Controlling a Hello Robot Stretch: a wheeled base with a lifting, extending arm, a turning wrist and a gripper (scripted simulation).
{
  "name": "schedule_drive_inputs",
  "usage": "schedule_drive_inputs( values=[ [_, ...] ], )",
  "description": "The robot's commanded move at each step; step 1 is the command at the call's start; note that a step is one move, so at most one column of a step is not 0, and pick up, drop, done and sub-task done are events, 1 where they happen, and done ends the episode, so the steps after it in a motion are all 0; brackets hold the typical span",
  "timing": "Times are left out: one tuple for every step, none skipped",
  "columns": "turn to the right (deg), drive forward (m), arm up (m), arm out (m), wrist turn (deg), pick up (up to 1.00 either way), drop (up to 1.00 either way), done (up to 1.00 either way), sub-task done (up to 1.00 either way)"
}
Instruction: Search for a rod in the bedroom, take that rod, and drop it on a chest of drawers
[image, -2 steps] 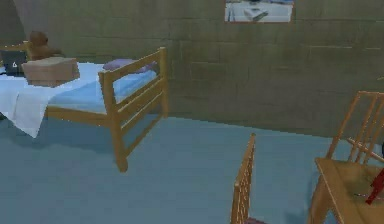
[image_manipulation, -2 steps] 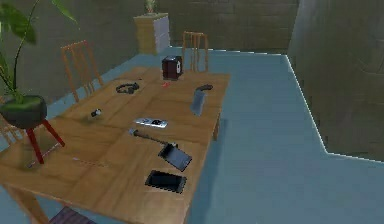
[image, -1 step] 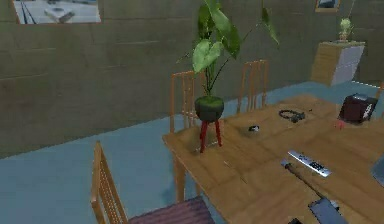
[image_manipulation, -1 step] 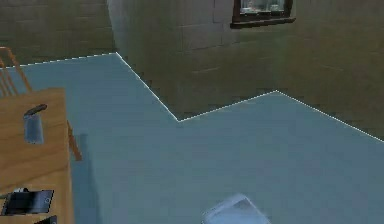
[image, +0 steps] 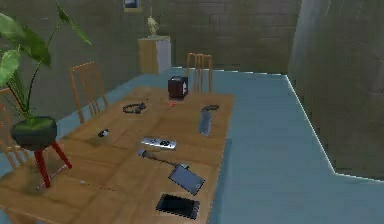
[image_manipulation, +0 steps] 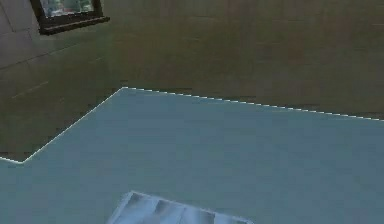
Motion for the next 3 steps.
schedule_drive_inputs(
  values=[
    [42.0, 0.0, 0.0, 0.0, 0.0, 0.0, 0.0, 0.0, 0.0],
    [0.0, 0.3, 0.0, 0.0, 0.0, 0.0, 0.0, 0.0, 0.0],
    [-24.0, 0.0, 0.0, 0.0, 0.0, 0.0, 0.0, 0.0, 0.0]
  ],
)
